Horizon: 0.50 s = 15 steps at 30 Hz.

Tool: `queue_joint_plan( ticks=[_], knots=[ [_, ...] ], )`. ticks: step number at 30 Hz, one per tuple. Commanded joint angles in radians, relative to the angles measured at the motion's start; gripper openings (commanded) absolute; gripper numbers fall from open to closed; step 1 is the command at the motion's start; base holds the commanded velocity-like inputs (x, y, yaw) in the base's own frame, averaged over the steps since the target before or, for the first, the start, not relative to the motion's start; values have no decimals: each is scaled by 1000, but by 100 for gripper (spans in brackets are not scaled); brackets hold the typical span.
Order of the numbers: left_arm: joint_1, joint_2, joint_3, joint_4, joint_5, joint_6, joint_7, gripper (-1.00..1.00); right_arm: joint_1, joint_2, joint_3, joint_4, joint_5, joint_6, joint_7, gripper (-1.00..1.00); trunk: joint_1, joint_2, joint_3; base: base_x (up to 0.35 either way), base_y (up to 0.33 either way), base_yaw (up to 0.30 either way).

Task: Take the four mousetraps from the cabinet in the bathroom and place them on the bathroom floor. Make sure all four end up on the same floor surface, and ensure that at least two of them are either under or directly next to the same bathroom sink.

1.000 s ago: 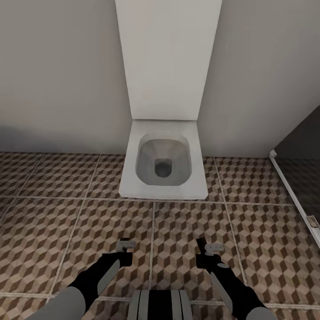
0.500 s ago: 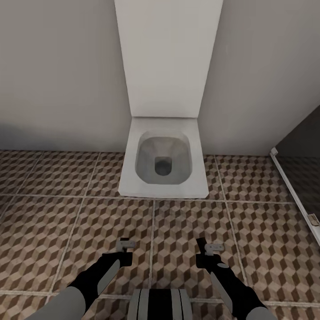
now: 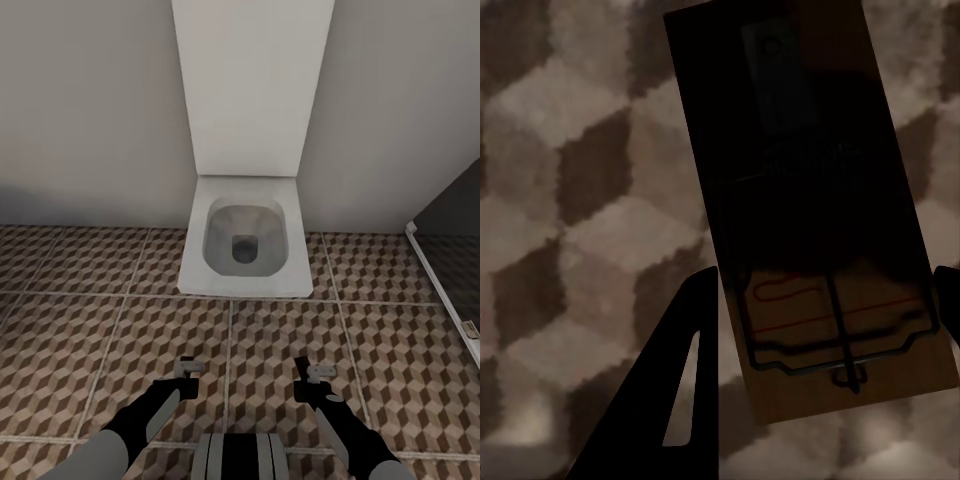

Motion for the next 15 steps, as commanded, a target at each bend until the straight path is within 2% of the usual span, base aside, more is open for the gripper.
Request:
queue_joint_plan(
  ticks=[1,7,15],
  knots=[
    [-1,1,-6,-2,6,4,10,-100,0,-2,8,-2,-12,4,-9,-100,0,0,-1,0,0,0],
    [-1,1,-6,-2,6,4,11,-100,0,0,8,-2,-12,4,-9,-100,0,0,-1,10,0,0],
    [-1,1,-6,-2,6,4,11,-100,0,3,8,-2,-12,4,-9,-100,0,0,-1,140,0,0]
  ],
)
